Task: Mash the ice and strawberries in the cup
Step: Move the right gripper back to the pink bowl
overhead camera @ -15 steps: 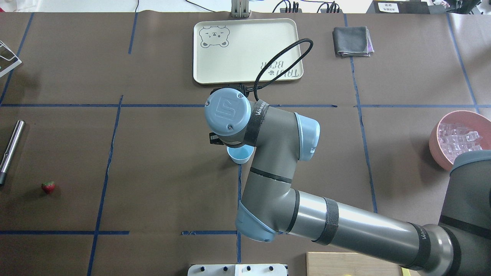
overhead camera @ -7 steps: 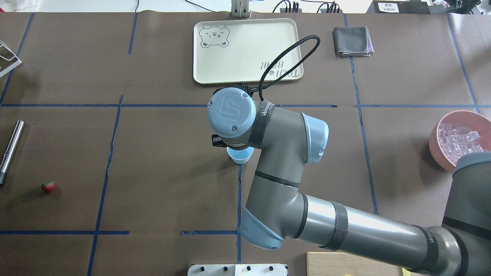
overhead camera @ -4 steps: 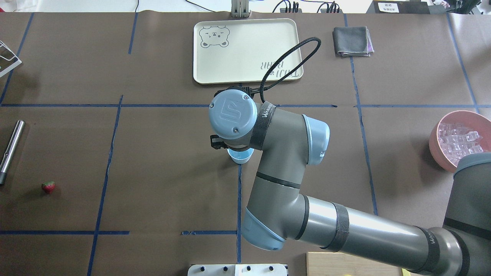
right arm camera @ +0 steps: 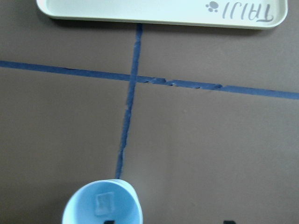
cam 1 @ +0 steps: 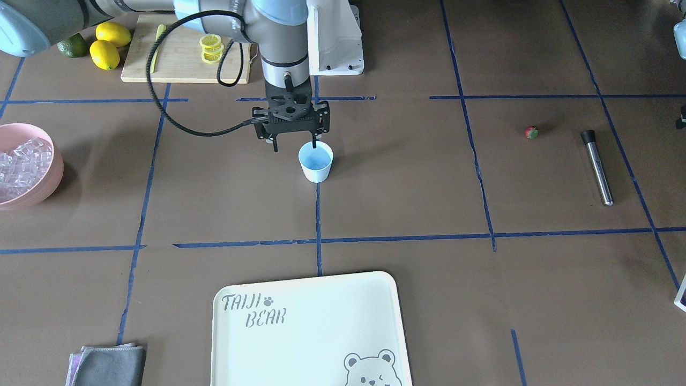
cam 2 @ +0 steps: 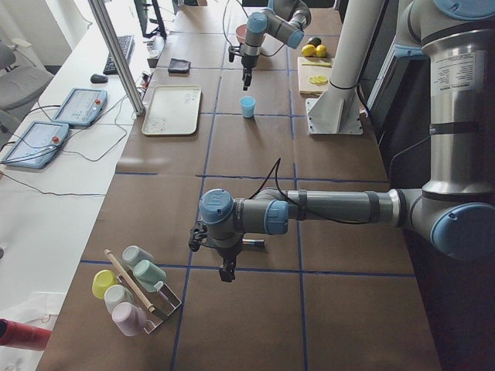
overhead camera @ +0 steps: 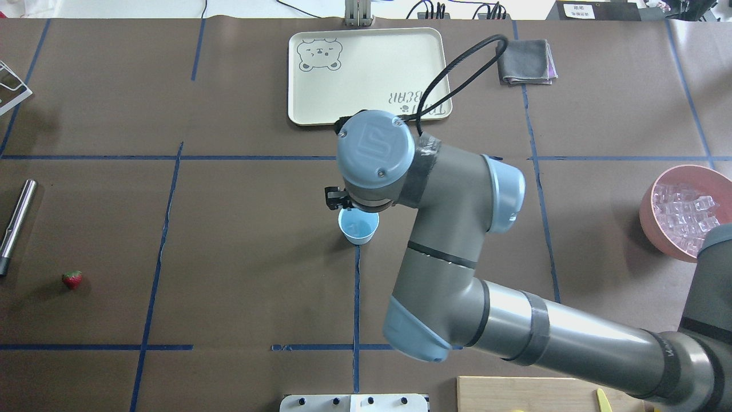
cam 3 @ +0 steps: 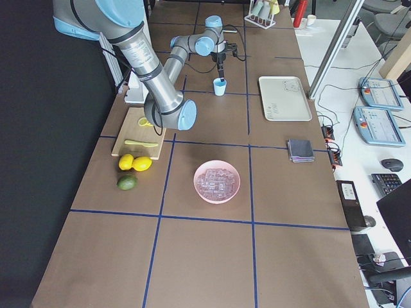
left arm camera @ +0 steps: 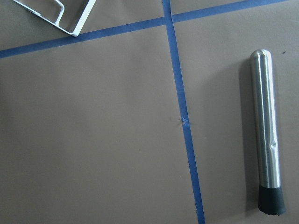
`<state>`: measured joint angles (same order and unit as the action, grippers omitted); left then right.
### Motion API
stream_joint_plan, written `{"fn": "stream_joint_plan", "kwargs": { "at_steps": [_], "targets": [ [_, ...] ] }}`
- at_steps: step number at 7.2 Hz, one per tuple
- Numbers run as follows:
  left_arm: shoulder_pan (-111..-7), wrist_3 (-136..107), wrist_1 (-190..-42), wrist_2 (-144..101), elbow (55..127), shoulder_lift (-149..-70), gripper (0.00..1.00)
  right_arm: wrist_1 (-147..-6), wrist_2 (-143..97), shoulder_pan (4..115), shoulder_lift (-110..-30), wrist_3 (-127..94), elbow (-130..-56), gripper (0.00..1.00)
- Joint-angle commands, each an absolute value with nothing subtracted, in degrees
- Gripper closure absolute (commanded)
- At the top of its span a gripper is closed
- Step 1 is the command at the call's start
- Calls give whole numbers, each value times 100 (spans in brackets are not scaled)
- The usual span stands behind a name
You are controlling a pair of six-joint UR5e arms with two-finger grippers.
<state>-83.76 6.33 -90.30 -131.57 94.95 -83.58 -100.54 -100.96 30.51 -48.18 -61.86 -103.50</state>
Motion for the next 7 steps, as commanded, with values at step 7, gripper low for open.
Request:
{"fn": "stream_joint_plan", "kwargs": {
  "at_steps": [7],
  "targets": [
    [-8376,633,-9026,-13157,9510,-8350,0,-9949,-11827,5761,-8197,-2300,-11988,1]
  ]
}}
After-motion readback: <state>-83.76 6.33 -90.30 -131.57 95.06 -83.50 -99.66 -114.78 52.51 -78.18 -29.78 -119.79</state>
